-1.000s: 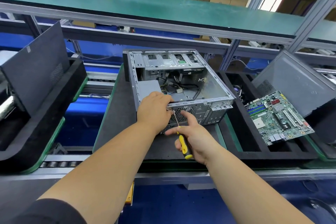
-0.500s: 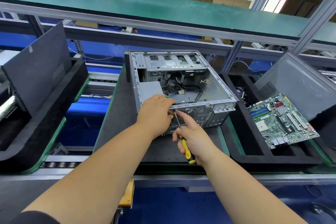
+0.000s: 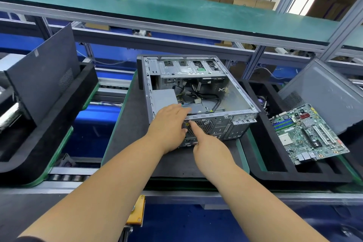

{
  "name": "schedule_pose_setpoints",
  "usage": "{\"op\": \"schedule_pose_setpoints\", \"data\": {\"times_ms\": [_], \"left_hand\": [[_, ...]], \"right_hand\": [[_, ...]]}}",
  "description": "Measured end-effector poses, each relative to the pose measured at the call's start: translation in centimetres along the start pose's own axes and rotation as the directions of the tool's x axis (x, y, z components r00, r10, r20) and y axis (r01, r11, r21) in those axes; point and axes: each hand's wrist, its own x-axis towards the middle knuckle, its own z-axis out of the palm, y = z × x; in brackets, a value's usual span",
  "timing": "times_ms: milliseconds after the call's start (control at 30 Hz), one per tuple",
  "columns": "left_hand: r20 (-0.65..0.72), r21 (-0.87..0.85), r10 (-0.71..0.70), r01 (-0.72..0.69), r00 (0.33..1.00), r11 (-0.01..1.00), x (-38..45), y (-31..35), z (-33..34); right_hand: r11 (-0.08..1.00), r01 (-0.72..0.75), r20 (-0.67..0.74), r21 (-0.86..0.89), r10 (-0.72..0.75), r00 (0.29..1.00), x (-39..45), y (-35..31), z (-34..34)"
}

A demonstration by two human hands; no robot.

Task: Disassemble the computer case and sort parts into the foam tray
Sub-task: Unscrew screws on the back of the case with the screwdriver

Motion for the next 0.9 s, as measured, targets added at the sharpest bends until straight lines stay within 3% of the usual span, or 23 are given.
{"op": "schedule_pose_setpoints", "data": {"times_ms": [67, 133, 200, 233, 300, 367, 400, 433, 567, 767, 900], "left_hand": [[-0.204, -0.243, -0.043, -0.008, 0.978, 0.970, -0.9, 0.5, -0.2], [-0.348, -0.426, -0.209, 0.044, 0.914, 0.903, -2.2, 1.4, 0.0], [-0.237, -0.604, -0.441, 0.225, 0.865, 0.765, -3.1, 2.5, 0.6], [-0.081, -0.703, -0.548, 0.342, 0.833, 0.623, -3.2, 3.0, 1.0], [0.325, -0.833, -0.639, 0.531, 0.697, 0.154, -3.0, 3.6, 1.6], [0.627, -0.774, -0.521, 0.538, 0.579, -0.333, -2.5, 4.2, 1.7], [0.687, -0.726, -0.463, 0.498, 0.560, -0.475, -2.2, 4.3, 1.8], [0.704, -0.702, -0.440, 0.455, 0.558, -0.547, -1.9, 4.3, 2.1], [0.669, -0.726, -0.503, 0.340, 0.547, -0.598, -0.9, 4.5, 2.6], [0.688, -0.704, -0.529, 0.279, 0.497, -0.653, -0.4, 4.9, 2.9], [0.688, -0.703, -0.500, 0.312, 0.526, -0.639, -0.1, 5.0, 2.8]], "right_hand": [[1.000, -0.012, -0.011, -0.026, 0.012, 1.000, 0.0, -0.3, 0.1], [1.000, -0.014, -0.005, 0.011, 0.014, 1.000, 0.0, -0.1, 0.0], [0.998, -0.008, 0.003, 0.057, 0.008, 1.000, 0.1, 0.1, -0.1], [0.997, -0.005, 0.008, 0.078, 0.005, 1.000, 0.0, 0.1, -0.1], [0.992, -0.012, 0.020, 0.129, 0.009, 1.000, 0.0, 0.1, -0.1], [0.983, -0.021, 0.029, 0.184, 0.016, 0.999, -0.2, 0.0, -0.3], [0.980, -0.013, 0.022, 0.201, 0.009, 1.000, -0.3, -0.1, -0.3], [0.976, -0.003, 0.011, 0.217, 0.001, 1.000, -0.5, -0.2, -0.3], [0.946, -0.025, 0.013, 0.324, 0.022, 1.000, -0.6, -0.2, -0.1], [0.883, -0.091, 0.045, 0.460, 0.079, 0.996, -0.4, 0.3, 0.3], [0.839, -0.123, 0.063, 0.530, 0.106, 0.992, -0.1, 0.3, 0.5]]}}
